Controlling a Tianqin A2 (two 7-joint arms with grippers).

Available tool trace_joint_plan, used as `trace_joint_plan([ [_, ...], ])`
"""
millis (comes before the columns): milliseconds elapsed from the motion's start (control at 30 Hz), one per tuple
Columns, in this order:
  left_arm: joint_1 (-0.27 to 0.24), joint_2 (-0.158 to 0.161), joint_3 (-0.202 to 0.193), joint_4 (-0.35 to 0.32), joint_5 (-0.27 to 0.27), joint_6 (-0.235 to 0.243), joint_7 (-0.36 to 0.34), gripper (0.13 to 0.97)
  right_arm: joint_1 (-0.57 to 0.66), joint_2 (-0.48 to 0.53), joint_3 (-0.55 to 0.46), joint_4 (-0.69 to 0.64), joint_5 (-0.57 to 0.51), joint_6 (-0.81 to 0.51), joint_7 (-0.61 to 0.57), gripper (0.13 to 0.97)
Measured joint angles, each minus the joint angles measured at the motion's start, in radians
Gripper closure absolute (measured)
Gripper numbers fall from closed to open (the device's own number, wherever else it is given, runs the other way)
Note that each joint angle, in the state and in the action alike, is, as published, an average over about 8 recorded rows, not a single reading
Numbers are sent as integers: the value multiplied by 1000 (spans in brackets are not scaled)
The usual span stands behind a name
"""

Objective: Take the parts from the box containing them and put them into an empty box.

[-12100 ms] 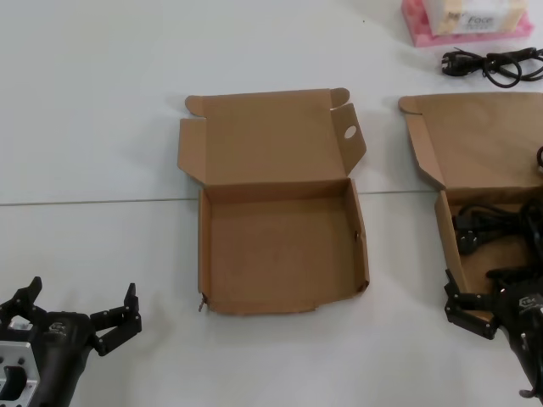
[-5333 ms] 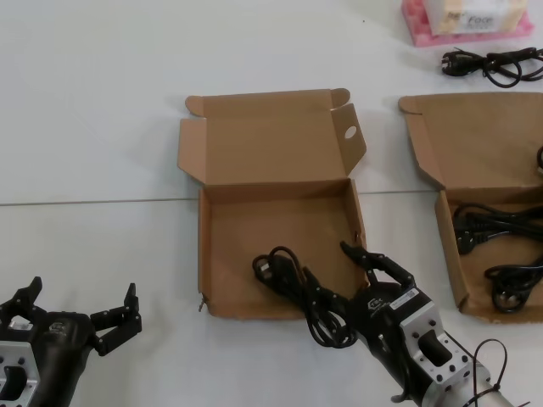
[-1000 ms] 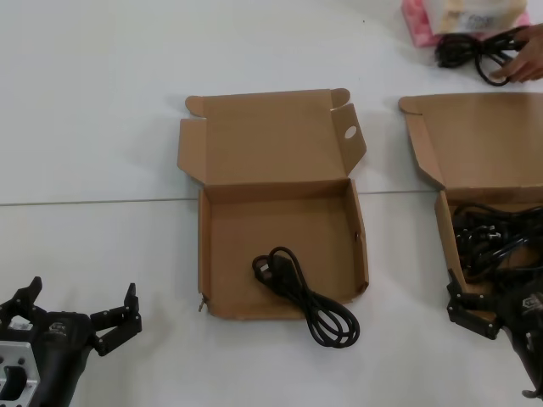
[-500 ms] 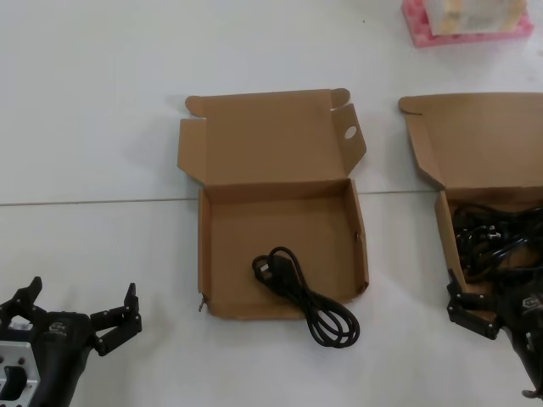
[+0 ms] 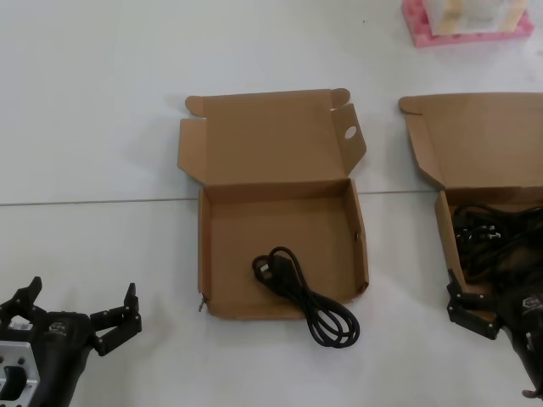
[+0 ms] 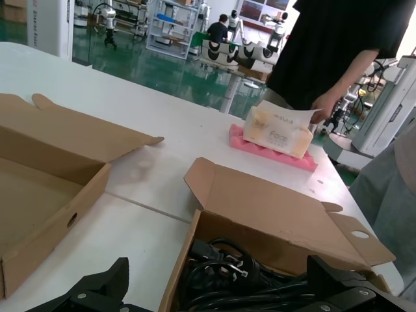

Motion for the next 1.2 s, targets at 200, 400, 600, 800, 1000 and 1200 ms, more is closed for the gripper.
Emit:
trace_joint_plan([
  [200,0,0,0,0,0,0,0,132,0,0,0,0,0,0,0,129],
  [400,0,0,0,0,0,0,0,132,0,0,0,0,0,0,0,129],
  [600,0,0,0,0,0,0,0,132,0,0,0,0,0,0,0,129],
  [800,0,0,0,0,0,0,0,132,0,0,0,0,0,0,0,129],
  [1000,0,0,0,0,0,0,0,132,0,0,0,0,0,0,0,129],
  [1200,0,0,0,0,0,0,0,132,0,0,0,0,0,0,0,129],
])
